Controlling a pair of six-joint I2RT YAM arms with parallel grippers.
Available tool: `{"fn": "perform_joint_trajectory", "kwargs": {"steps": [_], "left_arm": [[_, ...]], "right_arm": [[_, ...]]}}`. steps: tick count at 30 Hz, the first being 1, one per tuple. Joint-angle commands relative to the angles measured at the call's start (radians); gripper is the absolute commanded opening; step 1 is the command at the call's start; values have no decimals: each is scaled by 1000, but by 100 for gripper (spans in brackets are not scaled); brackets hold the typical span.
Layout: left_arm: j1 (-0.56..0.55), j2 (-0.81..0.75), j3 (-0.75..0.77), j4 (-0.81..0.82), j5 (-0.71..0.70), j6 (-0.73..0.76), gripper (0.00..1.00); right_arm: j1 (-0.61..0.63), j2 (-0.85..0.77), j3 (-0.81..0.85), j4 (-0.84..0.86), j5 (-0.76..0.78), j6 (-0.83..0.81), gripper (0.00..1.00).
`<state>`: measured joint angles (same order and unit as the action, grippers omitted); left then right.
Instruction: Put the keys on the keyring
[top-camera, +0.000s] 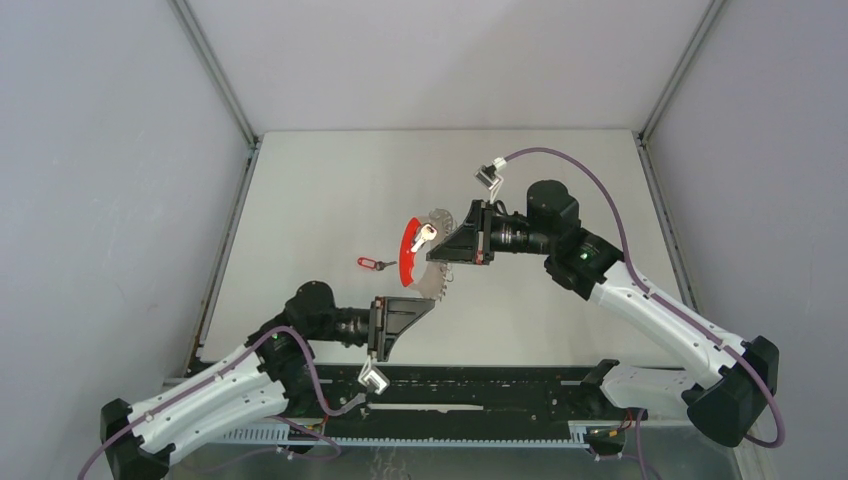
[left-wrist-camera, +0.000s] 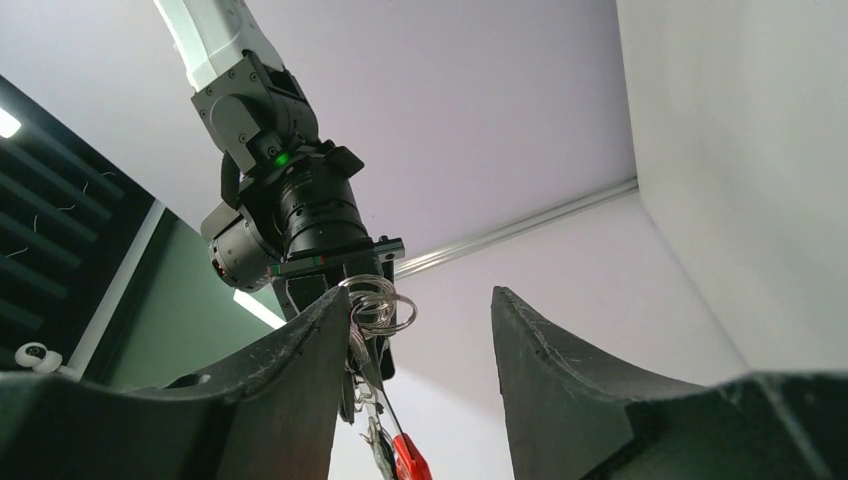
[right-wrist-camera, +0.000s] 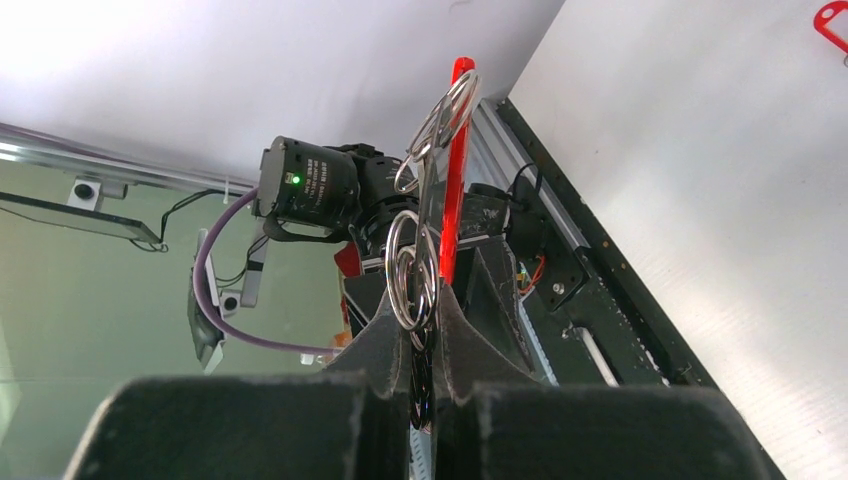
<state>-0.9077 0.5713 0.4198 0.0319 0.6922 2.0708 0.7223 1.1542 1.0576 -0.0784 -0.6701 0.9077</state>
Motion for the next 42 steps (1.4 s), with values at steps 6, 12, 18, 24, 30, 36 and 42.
{"fn": "perform_joint_trajectory", "kwargs": {"steps": [6, 12, 18, 24, 30, 36, 42], "left_arm": [[-3, 6, 86, -16, -31, 176, 57], [-4, 0, 101, -15, -37, 181, 49], [-4, -4, 112, -15, -13, 179, 33], [-4, -7, 115, -15, 24, 174, 17], [-5, 9, 116, -10, 35, 176, 7], [-4, 9, 121, 6, 33, 121, 0], [-5, -28, 176, 24, 17, -296, 0]], "right_arm": [[8, -34, 38, 16, 5, -6, 0], [8, -34, 38, 14, 6, -8, 0], [5, -36, 37, 15, 15, -9, 0], [5, -33, 38, 25, 17, -3, 0], [9, -27, 37, 35, 21, 10, 0], [8, -31, 38, 24, 21, -4, 14], [-23, -48, 38, 5, -6, -87, 38]]}}
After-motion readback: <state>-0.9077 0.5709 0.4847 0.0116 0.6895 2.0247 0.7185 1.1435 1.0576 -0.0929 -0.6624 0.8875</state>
